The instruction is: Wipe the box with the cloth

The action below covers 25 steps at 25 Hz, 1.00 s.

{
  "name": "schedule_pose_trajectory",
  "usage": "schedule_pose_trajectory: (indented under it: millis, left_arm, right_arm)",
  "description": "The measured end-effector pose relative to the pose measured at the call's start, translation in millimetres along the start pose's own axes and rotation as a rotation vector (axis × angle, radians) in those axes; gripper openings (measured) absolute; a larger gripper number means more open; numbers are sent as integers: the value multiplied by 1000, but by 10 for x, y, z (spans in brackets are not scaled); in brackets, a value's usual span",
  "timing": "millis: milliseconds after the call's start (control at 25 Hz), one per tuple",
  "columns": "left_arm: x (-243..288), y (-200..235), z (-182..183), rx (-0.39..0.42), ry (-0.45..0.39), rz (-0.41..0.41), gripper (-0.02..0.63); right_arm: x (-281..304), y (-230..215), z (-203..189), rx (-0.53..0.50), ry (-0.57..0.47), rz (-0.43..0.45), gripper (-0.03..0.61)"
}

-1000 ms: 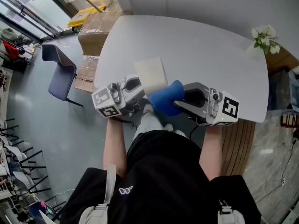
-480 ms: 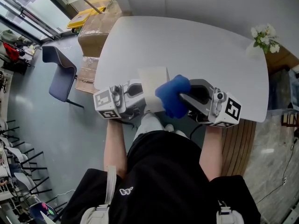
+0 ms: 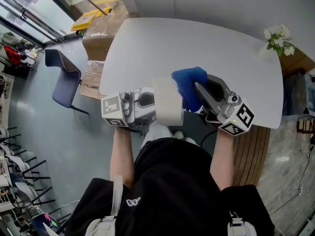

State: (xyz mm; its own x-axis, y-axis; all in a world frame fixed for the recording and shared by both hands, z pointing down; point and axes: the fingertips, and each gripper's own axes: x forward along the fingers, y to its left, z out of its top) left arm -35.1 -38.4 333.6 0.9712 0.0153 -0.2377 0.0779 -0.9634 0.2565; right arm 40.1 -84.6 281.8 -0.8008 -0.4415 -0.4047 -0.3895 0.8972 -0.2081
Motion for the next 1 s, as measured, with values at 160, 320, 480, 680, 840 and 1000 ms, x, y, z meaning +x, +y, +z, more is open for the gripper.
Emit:
schedule_pose_trajectory:
  millis: [160, 320, 480, 680, 840, 1000]
  left_arm:
    - [24, -20, 8, 0, 7, -18, 48]
    - [44, -37, 11, -1, 7, -31, 48]
    - [38, -26, 49, 0, -15, -25, 49]
    - [-15, -10, 158, 0, -73, -12, 49]
    - [33, 30, 166, -1, -86, 5, 49]
    - [24, 88, 161, -4, -94, 45, 48]
  right_arm:
    - [-24, -146, -10, -26, 14, -88, 54]
    - [-71, -293, -67, -70, 63, -183, 54]
    - [-110, -364, -155, -100, 115, -231, 54]
    - [-123, -364, -306, -138, 195, -248, 52]
    - [-99, -269, -394, -157, 245, -189, 52]
    - [-69, -138, -424, -147, 253, -122, 52]
